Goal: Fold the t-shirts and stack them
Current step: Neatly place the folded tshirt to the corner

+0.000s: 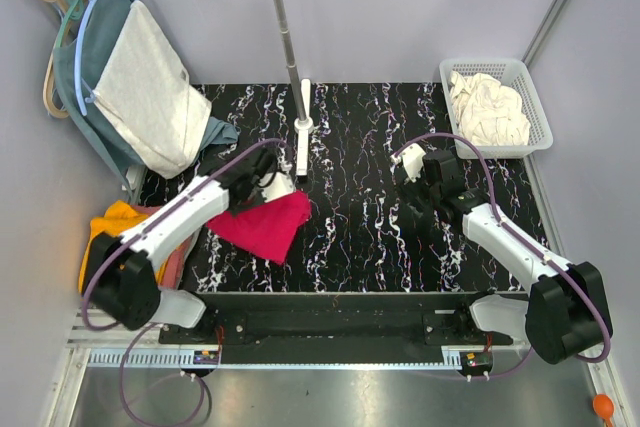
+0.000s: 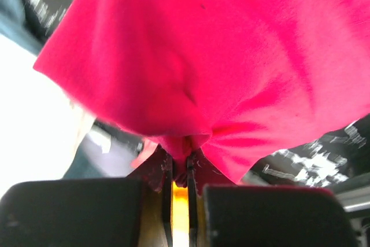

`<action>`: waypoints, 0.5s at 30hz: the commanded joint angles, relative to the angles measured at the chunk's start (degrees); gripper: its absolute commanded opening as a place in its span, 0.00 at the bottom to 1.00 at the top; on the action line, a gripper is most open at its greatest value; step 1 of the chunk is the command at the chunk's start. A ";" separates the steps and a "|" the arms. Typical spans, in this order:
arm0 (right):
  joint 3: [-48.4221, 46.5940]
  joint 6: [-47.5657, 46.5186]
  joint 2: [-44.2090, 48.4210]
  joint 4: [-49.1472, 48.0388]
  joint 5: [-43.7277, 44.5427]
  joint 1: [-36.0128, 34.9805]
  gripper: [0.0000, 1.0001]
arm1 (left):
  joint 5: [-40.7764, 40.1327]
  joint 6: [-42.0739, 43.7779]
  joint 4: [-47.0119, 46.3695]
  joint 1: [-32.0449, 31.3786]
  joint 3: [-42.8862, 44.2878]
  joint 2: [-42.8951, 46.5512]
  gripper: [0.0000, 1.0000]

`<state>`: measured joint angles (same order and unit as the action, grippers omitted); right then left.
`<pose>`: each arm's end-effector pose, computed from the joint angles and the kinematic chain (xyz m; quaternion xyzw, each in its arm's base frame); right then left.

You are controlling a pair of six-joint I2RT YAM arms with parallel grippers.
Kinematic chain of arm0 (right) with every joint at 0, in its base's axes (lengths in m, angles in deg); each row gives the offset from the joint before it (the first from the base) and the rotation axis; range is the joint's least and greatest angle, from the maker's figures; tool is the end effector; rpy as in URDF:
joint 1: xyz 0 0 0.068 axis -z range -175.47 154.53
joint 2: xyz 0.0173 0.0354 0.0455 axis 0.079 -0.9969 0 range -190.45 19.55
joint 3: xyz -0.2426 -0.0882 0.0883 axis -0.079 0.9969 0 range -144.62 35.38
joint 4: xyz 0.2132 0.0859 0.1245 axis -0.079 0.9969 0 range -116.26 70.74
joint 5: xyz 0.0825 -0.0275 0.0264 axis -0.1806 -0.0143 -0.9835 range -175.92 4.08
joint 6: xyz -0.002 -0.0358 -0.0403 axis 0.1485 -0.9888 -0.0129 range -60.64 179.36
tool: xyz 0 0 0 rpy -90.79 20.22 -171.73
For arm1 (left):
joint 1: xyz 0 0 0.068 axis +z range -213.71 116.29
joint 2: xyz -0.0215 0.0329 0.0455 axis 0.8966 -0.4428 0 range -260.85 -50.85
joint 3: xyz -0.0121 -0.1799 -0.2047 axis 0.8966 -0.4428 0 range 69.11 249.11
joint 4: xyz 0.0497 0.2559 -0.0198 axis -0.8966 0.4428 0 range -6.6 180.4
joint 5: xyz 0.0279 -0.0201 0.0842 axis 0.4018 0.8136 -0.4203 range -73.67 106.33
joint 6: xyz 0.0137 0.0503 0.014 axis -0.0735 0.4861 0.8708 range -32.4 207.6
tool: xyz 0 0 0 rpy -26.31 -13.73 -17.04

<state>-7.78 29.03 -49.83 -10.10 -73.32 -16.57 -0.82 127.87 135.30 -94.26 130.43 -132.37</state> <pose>0.2393 0.0841 0.2328 -0.3547 0.8385 -0.1324 0.3918 0.2334 -0.1257 0.2434 0.5470 0.8096 0.1598 0.1409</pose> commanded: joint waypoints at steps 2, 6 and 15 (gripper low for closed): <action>-1.40 0.97 -0.05 -1.31 -1.44 -0.43 1.00 | -7.89 3.23 7.32 2.15 -3.48 10.49 0.00; -1.49 1.23 0.21 -1.31 -2.05 -0.34 1.00 | -11.23 4.55 11.99 3.82 -7.95 17.59 0.00; -1.23 1.15 0.57 -1.40 -3.02 -0.34 1.00 | -15.11 14.12 18.06 14.36 -8.41 31.41 0.00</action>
<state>-7.78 29.41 -49.86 -10.12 -74.94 -16.60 -11.68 135.76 150.32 -84.05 119.96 -105.09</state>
